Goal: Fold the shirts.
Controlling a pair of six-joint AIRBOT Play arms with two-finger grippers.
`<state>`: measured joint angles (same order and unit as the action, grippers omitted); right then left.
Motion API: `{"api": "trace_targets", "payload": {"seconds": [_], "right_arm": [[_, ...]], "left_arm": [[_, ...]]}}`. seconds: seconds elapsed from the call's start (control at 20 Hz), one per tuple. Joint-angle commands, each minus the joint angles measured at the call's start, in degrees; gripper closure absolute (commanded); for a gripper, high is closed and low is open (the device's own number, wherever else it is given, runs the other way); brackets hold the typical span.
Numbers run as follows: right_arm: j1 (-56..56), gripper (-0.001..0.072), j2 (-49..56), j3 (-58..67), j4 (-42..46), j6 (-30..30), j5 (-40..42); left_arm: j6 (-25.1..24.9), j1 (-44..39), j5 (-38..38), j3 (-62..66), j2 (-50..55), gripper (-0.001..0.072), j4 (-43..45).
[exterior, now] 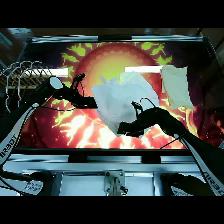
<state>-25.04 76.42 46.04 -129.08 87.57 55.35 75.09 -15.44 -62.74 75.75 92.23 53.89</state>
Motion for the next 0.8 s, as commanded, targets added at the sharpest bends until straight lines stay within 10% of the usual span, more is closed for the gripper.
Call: {"api": "trace_targets", "payload": {"seconds": [0.0,0.45,0.75], "right_arm": [[-3.7,0.0086,2.4,-0.1,-1.1,-1.8,-6.3],[-4.1,0.0092,5.3,-0.1,-1.1,-5.4,-17.6],[-4.1,0.0658,7.3,-0.1,-1.7,-5.5,-17.9]], "left_arm": [[0.0,-0.2,1.7,-0.2,0.0,0.0092,-0.4],[0.0,-0.2,1.7,-0.2,0.0,0.0093,-0.4],[0.0,-0.2,1.7,-0.2,0.0,0.0093,-0.4]]}}
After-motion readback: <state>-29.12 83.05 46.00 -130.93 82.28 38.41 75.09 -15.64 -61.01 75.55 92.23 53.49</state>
